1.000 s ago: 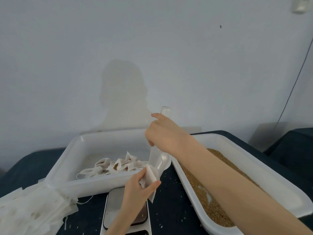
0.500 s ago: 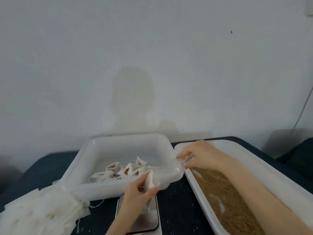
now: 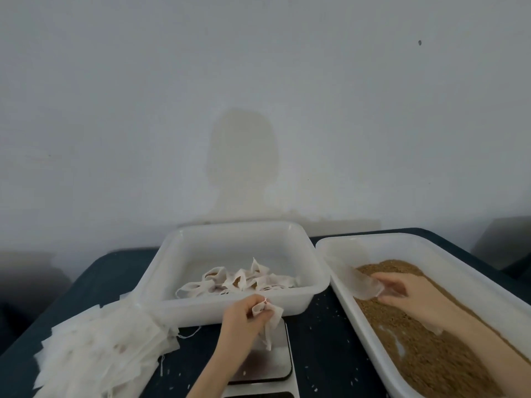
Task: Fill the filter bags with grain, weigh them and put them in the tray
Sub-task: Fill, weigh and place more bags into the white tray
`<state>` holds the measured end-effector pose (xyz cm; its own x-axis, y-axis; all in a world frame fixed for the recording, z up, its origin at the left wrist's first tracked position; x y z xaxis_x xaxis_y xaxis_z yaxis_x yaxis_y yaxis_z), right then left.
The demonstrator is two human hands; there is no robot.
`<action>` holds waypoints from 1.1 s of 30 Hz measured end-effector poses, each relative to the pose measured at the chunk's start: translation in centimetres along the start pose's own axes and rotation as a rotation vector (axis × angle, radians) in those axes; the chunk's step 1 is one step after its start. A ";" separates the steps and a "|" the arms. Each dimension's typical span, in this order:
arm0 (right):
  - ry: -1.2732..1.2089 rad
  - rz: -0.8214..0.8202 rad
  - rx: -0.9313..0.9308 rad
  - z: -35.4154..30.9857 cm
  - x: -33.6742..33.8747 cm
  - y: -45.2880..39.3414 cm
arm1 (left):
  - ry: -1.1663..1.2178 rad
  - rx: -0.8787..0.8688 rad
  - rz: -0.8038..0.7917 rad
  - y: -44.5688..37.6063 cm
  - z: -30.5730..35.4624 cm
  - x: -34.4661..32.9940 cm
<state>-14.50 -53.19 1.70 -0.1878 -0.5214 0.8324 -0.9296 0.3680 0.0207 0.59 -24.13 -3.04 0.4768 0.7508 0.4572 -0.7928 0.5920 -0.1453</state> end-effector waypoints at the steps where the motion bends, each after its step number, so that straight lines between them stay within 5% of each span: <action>1: 0.024 0.004 -0.034 1.0 -0.1 0.2 | -0.036 0.003 0.004 0.0 -0.2 0.1; 14: 0.634 -0.292 -0.238 2.8 -2.8 -0.1 | -0.270 -0.016 -0.038 0.4 -1.7 0.4; 18: 0.806 -0.069 -0.166 -3.2 -1.9 -0.7 | -0.296 -0.035 -0.044 0.6 -1.8 0.5; 22: 0.612 0.190 0.044 -11.2 -3.3 -0.8 | -0.324 -0.035 -0.048 0.9 -2.1 0.9; 27: 0.335 0.059 0.306 -17.3 -11.0 -0.5 | -0.274 -0.020 -0.012 1.7 -2.5 2.1; 33: 0.370 -0.041 0.354 -17.4 -17.3 -0.7 | -0.237 0.010 -0.014 2.8 -3.6 3.5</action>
<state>-5.05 -31.02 -3.11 -0.0839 -0.1993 0.9763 -0.9963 0.0367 -0.0781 1.44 -18.77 -5.04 0.3859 0.6521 0.6526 -0.7912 0.5977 -0.1293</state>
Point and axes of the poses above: each hand's wrist, its own y-axis away from the middle knuckle, its own x-axis out of the back of the hand, z = x × y, the point moved 5 cm from there along -y, towards the middle knuckle, and after that the axes turned 5 degrees about -z, right-handed, at the moved point
